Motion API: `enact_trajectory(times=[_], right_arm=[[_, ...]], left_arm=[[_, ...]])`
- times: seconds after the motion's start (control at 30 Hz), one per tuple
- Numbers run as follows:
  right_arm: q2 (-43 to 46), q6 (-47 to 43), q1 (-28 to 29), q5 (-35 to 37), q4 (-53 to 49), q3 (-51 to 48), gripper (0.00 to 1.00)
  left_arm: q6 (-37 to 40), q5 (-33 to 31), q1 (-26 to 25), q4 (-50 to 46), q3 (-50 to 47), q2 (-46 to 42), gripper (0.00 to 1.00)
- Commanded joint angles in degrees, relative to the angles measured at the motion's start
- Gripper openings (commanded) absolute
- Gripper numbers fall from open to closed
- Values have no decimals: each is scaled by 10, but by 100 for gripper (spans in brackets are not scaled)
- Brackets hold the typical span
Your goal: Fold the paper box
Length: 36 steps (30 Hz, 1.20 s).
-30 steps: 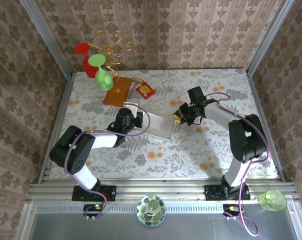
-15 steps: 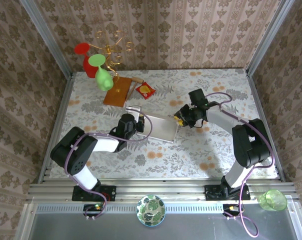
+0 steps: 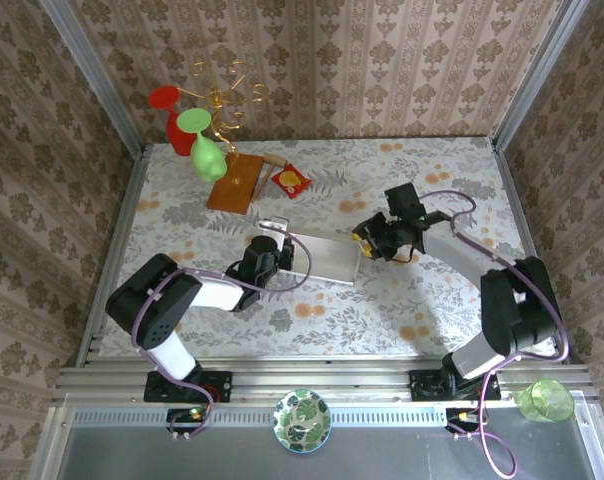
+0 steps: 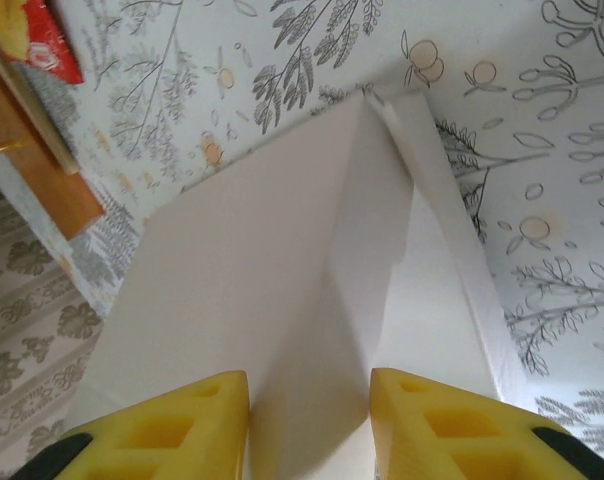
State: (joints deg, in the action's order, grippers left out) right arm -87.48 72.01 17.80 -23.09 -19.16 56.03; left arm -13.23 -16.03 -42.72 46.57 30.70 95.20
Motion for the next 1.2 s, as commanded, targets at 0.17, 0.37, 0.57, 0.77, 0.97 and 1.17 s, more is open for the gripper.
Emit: enact_trajectory(times=[0.17,0.37,0.57,0.77,0.97,1.17], right_arm=[[88,110,2,18,37,-52,41],[176,218,31,62,59,-83,43],[177,307,108,131,86,-73,43],[108,330,122,161,184,-62,41],[45,330,123,153,210,-27,38],[20,331,123,149,212,-37,26]], left_arm=[[17,-43,-17,-36,-2,28,0],[18,-58,-24,-40,5,31,0],[21,-63,-28,-47,14,34,0],[21,-64,-30,-49,17,34,0],[21,-63,-31,-52,18,32,0],[22,-60,-31,-55,24,30,0]])
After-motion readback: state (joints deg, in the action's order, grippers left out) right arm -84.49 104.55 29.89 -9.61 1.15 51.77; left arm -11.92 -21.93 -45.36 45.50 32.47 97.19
